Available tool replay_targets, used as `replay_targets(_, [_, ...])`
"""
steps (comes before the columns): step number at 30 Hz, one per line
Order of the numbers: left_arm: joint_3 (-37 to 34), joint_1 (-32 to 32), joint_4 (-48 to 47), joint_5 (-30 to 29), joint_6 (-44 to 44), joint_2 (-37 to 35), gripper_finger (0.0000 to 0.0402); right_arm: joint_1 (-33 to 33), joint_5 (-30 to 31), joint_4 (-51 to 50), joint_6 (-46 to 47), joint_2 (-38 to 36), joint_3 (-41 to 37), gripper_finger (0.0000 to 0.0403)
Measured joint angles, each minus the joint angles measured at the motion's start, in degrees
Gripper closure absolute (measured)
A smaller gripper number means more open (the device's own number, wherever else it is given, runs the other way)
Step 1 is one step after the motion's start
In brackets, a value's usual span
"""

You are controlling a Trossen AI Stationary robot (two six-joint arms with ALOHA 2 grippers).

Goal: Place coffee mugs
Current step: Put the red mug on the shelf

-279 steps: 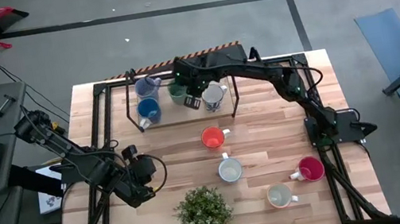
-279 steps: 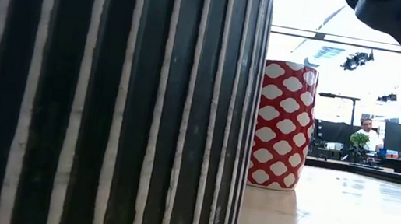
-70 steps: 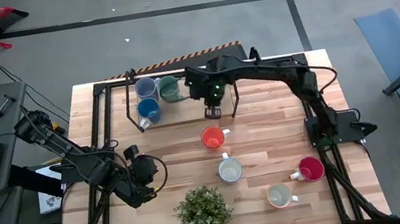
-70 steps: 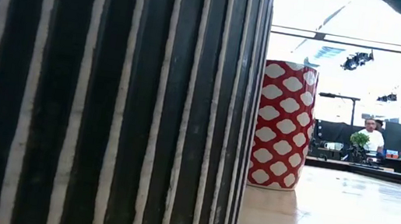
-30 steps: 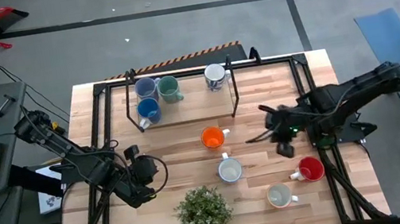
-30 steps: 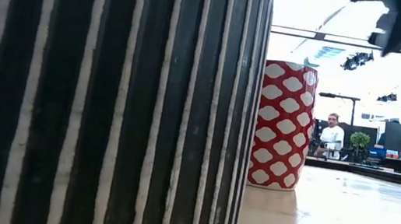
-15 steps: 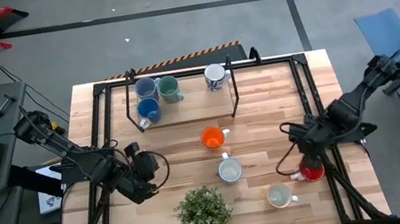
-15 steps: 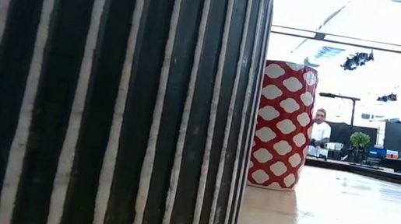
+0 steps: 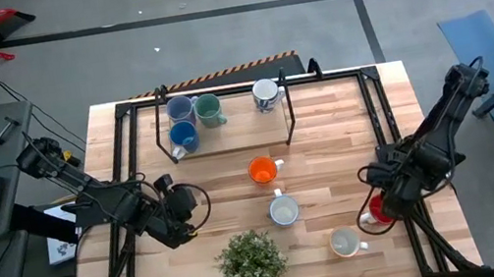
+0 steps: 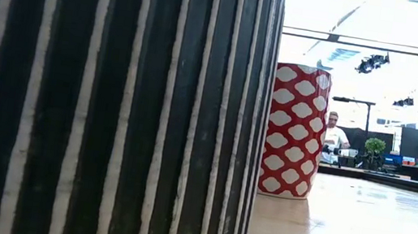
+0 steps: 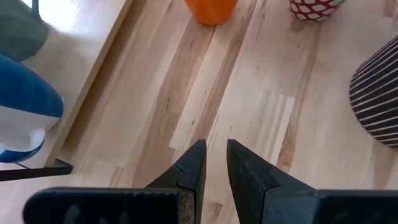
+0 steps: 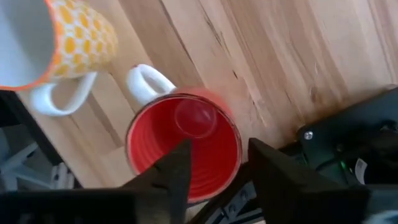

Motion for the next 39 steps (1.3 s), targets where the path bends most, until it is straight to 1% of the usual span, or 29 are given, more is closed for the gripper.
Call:
replay_targets(4, [0.0, -0.02, 0.0, 0.04, 0.01, 0.0, 0.0346, 0.17, -2.09, 1.22, 0.39, 0.0, -3.29, 0.0228])
replay_targets(8, [0.02, -0.02, 0.01, 0.08, -0.01, 0.0, 0.0346, 0.17, -4.1, 2.37, 0.56, 0.0, -5.93, 0.0214])
replay_targets(16, [0.0, -0.02, 0.0, 0.07, -0.03, 0.0, 0.0346, 0.15, -4.98, 4.57, 1.21, 0.0, -11.02, 0.0212])
replay_targets(20, [0.01, -0.02, 0.0, 0.07, -0.01, 0.0, 0.0346, 0.15, -4.97, 8.54, 4.08, 0.02, -13.62, 0.0212])
replay_targets(24, [0.0, -0.02, 0.0, 0.07, 0.01, 0.0, 0.0346, 0.07, -4.79, 14.13, 4.5, 0.0, -16.08, 0.0212])
replay_targets(27, [0.0, -0.02, 0.0, 0.07, 0.01, 0.0, 0.0346, -0.25, -3.58, 16.85, 5.38, 0.01, -17.17, 0.0215])
replay_targets(29, [0.02, -0.02, 0.0, 0.07, 0.01, 0.0, 0.0346, -0.68, -2.62, 16.72, 6.02, 0.02, -17.23, 0.0226])
replay_targets(31, [0.0, -0.02, 0.0, 0.04, 0.01, 0.0, 0.0346, -1.3, -1.86, 16.6, 6.44, 0.02, -17.23, 0.0248])
replay_targets(34, [0.01, -0.02, 0.0, 0.04, 0.01, 0.0, 0.0346, -2.53, -1.51, 16.39, 6.44, 0.02, -17.23, 0.03])
replay_targets(37, [0.01, -0.02, 0.0, 0.05, -0.01, 0.0, 0.0346, -3.74, -1.6, 15.98, 6.4, 0.02, -17.23, 0.0371])
replay_targets(38, [0.0, -0.02, 0.0, 0.04, -0.01, 0.0, 0.0346, -4.07, -1.44, 16.11, 6.44, 0.02, -17.23, 0.0386])
replay_targets(39, [0.0, -0.02, 0.0, 0.04, -0.01, 0.0, 0.0346, -4.33, -0.65, 16.32, 6.83, 0.02, -17.24, 0.0393])
